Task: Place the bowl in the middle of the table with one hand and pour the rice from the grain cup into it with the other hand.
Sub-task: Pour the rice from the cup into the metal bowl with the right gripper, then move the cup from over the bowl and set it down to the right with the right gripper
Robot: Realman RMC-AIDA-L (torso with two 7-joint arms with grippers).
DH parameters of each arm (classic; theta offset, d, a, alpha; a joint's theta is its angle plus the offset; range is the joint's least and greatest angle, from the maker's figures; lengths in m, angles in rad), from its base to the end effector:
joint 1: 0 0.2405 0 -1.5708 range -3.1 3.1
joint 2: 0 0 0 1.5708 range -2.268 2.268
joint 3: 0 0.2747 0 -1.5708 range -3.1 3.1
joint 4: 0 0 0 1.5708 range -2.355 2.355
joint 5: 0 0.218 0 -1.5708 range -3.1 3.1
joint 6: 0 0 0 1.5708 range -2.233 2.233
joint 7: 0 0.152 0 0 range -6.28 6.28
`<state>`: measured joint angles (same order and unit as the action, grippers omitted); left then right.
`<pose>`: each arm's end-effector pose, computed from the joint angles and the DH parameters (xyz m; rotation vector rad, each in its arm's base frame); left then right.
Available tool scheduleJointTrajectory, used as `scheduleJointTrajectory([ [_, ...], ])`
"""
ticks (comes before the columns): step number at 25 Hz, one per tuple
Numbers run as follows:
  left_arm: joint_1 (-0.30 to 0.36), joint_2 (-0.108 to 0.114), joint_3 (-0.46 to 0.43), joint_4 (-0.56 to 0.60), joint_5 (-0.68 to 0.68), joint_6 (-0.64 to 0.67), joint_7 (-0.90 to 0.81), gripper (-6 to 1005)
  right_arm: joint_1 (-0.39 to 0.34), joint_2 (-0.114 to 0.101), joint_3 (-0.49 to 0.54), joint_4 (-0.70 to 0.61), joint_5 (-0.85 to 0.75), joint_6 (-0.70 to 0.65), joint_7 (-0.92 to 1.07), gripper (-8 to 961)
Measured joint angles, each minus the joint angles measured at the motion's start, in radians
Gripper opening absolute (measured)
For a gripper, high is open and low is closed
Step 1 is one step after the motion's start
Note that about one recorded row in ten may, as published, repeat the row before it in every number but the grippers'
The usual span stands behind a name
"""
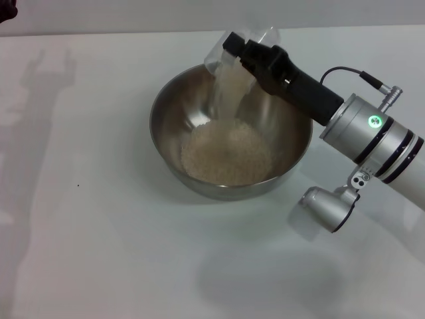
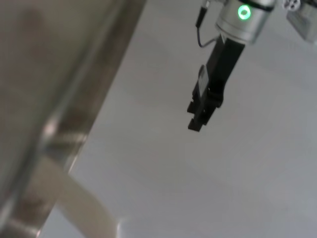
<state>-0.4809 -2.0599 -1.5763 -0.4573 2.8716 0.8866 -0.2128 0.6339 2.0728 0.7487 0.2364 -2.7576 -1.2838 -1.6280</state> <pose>-0.2988 0.4270 0.0315 -1.4585 -0.5293 -0.8227 0.2093 0.3662 -0.0896 -1.2300 -1.5796 -0.1382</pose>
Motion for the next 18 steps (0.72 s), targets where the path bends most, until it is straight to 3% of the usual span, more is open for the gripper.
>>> scheduleJointTrajectory([
  [18,0.001,-0.001,-0.010,-0.002,0.000,0.000,-0.063,518,0.011,-0.002,-0.008,-0.038,-0.039,0.006,-0.223,42],
])
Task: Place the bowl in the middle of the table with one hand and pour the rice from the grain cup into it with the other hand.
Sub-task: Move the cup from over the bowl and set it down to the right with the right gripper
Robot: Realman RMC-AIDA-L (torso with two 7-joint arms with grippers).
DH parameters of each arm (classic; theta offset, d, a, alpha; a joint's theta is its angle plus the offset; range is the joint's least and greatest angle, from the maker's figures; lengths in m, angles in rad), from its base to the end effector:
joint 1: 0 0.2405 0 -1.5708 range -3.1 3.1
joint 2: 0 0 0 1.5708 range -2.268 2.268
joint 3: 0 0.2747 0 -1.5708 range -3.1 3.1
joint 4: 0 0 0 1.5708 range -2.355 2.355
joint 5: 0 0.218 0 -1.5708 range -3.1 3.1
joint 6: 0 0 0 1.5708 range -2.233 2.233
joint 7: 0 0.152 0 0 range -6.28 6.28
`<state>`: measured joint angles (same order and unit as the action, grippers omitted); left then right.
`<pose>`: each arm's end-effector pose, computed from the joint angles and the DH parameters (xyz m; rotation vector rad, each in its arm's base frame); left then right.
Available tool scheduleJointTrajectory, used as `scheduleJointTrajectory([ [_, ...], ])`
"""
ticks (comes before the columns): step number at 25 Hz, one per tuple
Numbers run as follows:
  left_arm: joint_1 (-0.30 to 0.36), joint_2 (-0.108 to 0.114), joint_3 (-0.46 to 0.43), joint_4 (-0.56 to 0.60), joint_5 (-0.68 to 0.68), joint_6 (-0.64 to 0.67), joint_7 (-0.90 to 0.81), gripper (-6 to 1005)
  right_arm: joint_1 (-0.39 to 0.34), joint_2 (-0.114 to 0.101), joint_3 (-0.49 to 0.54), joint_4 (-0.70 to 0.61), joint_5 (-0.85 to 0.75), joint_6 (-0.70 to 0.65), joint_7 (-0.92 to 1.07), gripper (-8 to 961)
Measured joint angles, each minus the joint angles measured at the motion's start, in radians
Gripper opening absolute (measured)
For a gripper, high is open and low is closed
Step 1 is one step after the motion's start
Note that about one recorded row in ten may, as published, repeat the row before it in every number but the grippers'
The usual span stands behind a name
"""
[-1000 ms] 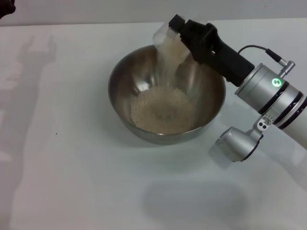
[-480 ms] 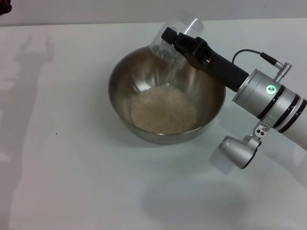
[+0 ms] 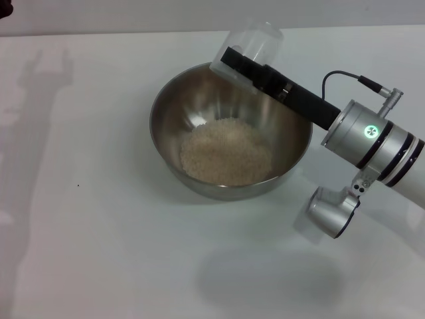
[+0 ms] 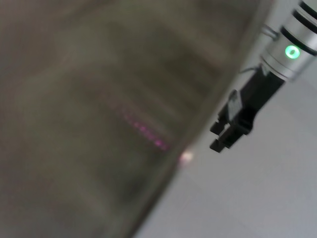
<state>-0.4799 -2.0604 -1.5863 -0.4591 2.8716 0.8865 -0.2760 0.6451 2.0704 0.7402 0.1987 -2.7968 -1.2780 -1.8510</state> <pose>-0.2997 0.4270 0.0336 -1.4369 -0.5801 -0.8743 0.2167 0.3654 -0.0925 -1.0554 -1.7818 -0.2922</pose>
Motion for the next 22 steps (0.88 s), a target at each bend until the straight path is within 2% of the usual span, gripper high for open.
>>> scheduleJointTrajectory([
  [22,0.000,-0.004,0.005,-0.006,0.000,0.007,-0.028,507,0.022,-0.005,0.006,-0.015,-0.100,-0.030,-0.128,50],
])
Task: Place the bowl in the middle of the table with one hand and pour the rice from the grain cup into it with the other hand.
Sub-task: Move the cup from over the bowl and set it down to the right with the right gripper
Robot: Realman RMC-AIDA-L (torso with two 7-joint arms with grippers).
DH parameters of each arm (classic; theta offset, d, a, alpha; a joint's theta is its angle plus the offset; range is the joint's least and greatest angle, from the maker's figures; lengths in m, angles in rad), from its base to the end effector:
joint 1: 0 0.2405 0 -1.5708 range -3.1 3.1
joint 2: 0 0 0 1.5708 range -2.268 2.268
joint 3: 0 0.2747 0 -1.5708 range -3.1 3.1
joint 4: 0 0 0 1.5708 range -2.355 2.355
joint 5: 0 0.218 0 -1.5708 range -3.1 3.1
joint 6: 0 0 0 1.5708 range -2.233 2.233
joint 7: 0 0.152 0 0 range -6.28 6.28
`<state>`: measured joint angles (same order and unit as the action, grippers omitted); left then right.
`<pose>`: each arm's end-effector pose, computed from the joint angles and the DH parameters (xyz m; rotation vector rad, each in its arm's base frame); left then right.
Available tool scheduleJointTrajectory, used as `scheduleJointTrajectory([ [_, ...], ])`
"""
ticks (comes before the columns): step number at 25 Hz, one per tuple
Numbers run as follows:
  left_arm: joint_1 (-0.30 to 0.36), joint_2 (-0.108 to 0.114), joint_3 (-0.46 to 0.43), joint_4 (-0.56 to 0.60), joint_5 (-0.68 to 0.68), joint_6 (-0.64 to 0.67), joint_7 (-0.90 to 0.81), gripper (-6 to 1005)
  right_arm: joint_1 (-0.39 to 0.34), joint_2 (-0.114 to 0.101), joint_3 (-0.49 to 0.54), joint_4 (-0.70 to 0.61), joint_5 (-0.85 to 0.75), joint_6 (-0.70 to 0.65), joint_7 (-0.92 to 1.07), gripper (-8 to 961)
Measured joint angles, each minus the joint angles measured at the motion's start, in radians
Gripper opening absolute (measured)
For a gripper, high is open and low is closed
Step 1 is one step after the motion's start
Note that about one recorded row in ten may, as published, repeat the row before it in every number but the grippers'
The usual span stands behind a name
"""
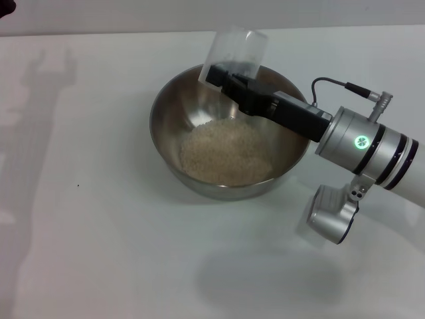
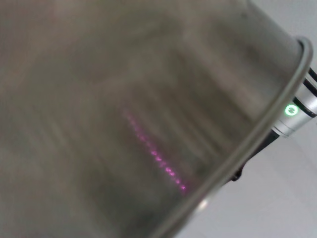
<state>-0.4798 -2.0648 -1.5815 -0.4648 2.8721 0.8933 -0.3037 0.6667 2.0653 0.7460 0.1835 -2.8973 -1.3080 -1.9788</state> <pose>-0.2959 0.4269 0.0318 -1.4355 -0.5947 -0.9086 0.2103 0.3602 -0.0974 -0.8825 -1.9501 -0.3018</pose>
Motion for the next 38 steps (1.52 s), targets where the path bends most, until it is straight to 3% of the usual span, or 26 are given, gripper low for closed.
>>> scheduleJointTrajectory([
  [12,0.001,0.000,0.002,-0.001,0.001,0.001,0.000,500,-0.020,0.000,0.033,0.016,0.011,-0.041,0.062,54],
  [19,0.001,0.000,0.002,-0.002,0.004,0.003,0.000,497,-0.138,0.021,0.200,0.148,0.050,-0.054,0.412,56],
  [28,-0.005,0.004,0.002,-0.003,0.006,0.027,0.000,492,-0.237,0.025,0.105,0.270,0.322,-0.052,0.843,59],
  [38,0.009,0.005,0.003,-0.023,0.009,0.065,0.001,487,-0.255,0.027,0.082,0.275,0.517,-0.040,1.308,63],
])
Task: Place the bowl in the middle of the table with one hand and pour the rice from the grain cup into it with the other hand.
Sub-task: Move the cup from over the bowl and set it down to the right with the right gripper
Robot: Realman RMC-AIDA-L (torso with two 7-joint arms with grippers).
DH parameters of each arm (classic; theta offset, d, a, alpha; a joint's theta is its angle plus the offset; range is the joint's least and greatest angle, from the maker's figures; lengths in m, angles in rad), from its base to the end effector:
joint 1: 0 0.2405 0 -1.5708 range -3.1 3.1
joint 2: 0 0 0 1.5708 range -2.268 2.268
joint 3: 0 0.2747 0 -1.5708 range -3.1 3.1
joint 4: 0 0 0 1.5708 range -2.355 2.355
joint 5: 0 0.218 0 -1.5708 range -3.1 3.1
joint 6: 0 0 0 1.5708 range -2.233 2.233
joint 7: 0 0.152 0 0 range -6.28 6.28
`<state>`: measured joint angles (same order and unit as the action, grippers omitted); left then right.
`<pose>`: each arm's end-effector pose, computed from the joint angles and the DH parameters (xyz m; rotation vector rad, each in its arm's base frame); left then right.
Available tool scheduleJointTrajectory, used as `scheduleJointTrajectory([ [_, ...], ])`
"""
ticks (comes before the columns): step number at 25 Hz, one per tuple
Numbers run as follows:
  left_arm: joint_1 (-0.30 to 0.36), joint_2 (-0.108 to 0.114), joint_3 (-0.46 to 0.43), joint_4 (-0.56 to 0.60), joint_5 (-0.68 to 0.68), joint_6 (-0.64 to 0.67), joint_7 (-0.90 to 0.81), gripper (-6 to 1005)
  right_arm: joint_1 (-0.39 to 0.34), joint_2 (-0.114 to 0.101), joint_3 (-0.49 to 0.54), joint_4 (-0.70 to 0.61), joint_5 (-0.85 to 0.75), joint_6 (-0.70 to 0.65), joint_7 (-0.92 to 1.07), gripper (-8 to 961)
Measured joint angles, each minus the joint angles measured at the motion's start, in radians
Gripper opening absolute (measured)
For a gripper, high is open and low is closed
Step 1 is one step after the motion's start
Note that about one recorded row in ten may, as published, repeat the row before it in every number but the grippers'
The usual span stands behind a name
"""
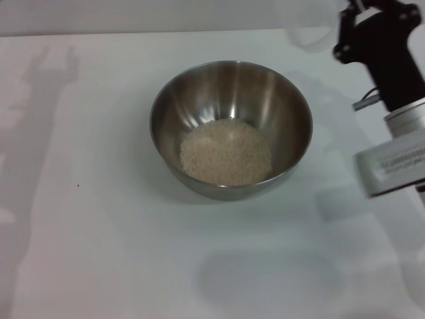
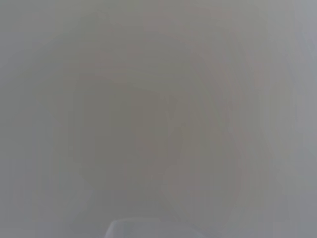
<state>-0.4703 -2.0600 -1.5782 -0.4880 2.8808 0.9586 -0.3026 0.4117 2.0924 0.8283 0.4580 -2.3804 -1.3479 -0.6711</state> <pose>-0.2854 0.4245 0.0411 -1.4243 -0.5207 -0.9651 0.2414 0.3477 -0.0415 -1.5131 -0.2679 0.5352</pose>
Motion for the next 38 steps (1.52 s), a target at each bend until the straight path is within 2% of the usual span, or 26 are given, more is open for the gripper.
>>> scheduleJointTrajectory([
  [5,0.015,0.000,0.009,-0.007,0.000,0.022,-0.001,484,-0.029,0.000,-0.053,0.081,0.260,-0.003,0.162,65],
  [10,0.023,0.001,0.027,-0.016,0.000,0.034,0.001,482,-0.061,0.000,-0.123,0.138,0.412,-0.001,0.230,66],
  [19,0.028,-0.002,0.064,-0.018,0.008,0.043,0.019,454,-0.039,0.000,-0.304,0.153,0.751,0.027,0.239,69],
  [29,0.018,-0.003,0.080,-0.018,0.008,0.040,0.058,455,-0.021,-0.001,-0.302,0.147,0.774,0.159,0.240,73],
  [38,0.017,-0.003,0.080,-0.017,0.008,0.039,0.059,455,0.029,-0.003,-0.285,0.096,0.823,0.267,0.238,76],
])
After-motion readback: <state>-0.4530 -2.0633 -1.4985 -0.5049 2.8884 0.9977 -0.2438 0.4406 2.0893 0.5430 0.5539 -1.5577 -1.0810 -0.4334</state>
